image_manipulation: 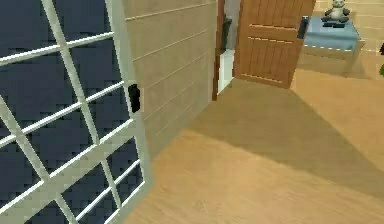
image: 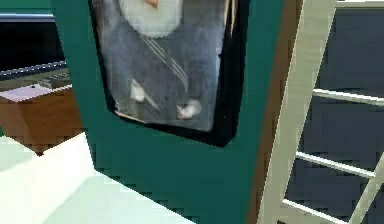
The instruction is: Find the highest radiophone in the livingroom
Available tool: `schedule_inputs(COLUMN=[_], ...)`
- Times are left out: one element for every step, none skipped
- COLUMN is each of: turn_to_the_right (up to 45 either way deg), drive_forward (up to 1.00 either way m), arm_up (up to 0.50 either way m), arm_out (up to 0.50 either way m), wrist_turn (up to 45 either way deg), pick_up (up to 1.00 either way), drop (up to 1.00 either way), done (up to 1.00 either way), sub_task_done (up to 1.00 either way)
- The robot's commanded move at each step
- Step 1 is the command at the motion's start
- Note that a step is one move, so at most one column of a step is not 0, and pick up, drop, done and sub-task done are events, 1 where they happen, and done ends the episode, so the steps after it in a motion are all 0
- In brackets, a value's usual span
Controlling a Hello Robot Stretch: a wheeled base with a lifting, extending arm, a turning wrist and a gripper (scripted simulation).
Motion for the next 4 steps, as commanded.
schedule_inputs(turn_to_the_right=[45.0,45.0,18.0,0.0], drive_forward=[0.0,0.0,0.0,1.0], arm_up=[0.0,0.0,0.0,0.0], arm_out=[0.0,0.0,0.0,0.0], wrist_turn=[0.0,0.0,0.0,0.0], pick_up=[0.0,0.0,0.0,0.0], drop=[0.0,0.0,0.0,0.0], done=[0.0,0.0,0.0,0.0], sub_task_done=[0.0,0.0,0.0,0.0])
